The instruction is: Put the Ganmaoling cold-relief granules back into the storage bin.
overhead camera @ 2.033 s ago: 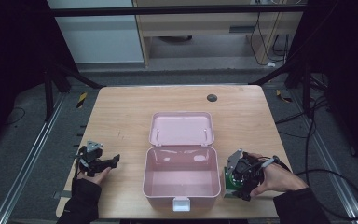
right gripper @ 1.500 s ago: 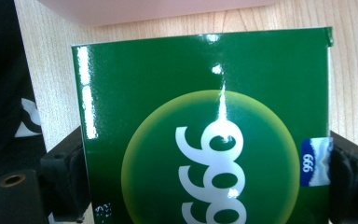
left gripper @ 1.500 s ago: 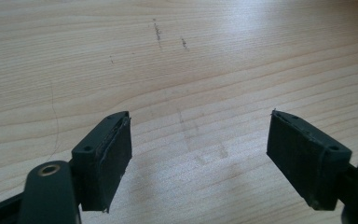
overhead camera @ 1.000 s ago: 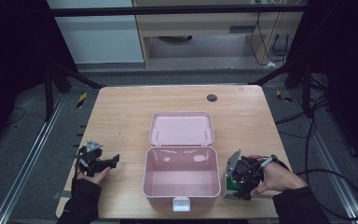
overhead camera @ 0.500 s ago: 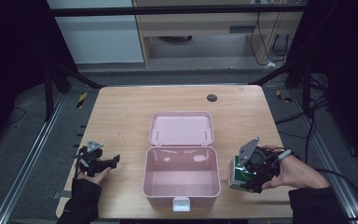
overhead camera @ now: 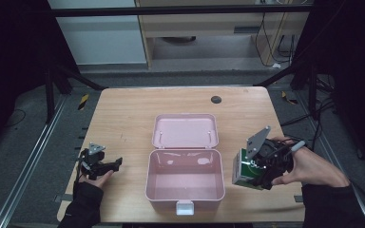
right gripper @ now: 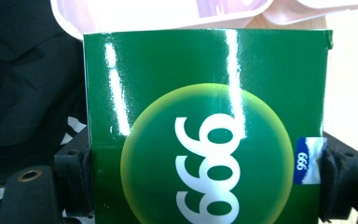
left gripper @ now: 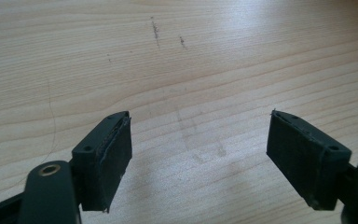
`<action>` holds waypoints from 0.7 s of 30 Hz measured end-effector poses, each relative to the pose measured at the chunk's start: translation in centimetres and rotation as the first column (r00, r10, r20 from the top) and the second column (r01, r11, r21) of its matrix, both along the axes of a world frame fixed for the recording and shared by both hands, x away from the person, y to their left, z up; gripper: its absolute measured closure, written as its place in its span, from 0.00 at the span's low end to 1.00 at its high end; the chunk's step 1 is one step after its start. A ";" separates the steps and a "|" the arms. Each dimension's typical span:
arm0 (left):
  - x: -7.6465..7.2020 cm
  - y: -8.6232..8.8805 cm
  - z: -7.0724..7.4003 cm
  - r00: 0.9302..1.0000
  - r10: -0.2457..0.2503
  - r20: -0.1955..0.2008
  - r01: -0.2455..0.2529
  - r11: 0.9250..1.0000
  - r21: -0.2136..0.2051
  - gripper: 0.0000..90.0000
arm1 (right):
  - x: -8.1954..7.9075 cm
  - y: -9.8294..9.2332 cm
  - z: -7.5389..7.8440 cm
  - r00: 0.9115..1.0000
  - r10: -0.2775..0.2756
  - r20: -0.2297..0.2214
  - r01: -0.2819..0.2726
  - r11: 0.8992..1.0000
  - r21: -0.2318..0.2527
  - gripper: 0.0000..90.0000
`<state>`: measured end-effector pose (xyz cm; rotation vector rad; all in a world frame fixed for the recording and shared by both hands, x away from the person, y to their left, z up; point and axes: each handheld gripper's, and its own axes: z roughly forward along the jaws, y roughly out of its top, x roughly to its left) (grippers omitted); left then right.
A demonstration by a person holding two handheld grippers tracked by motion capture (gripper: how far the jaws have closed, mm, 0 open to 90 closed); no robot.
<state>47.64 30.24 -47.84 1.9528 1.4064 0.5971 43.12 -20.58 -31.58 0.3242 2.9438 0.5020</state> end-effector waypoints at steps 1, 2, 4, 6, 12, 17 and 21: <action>0.0 0.0 0.0 1.000 0.000 -0.001 0.000 1.000 0.001 0.24 | 0.0 0.2 0.3 1.000 0.000 -0.001 0.000 1.000 -0.001 0.18; 0.0 0.0 0.0 1.000 0.000 -0.001 0.000 1.000 0.001 0.24 | 0.0 0.5 0.8 1.000 0.009 0.000 -0.009 1.000 -0.007 0.18; 0.0 0.0 0.0 1.000 -0.001 -0.001 0.001 1.000 0.001 0.24 | 0.0 0.7 1.0 1.000 0.017 0.001 -0.016 1.000 -0.012 0.18; 0.0 0.0 0.0 1.000 -0.001 -0.002 0.001 1.000 0.001 0.24 | 0.0 1.2 1.5 1.000 0.026 0.005 -0.026 1.000 -0.018 0.18; 0.0 0.0 0.0 1.000 -0.001 -0.003 0.002 1.000 0.001 0.24 | 0.0 2.8 2.5 0.999 0.051 0.008 -0.051 0.998 -0.026 0.18; 0.1 0.0 -0.1 1.000 -0.002 -0.004 0.002 1.000 0.002 0.24 | 0.2 4.2 3.2 0.998 0.058 0.018 -0.058 0.998 -0.024 0.18; 0.1 0.0 -0.1 1.000 -0.002 -0.004 0.002 1.000 0.001 0.24 | 0.3 5.5 4.0 0.997 0.071 0.022 -0.070 0.997 -0.016 0.18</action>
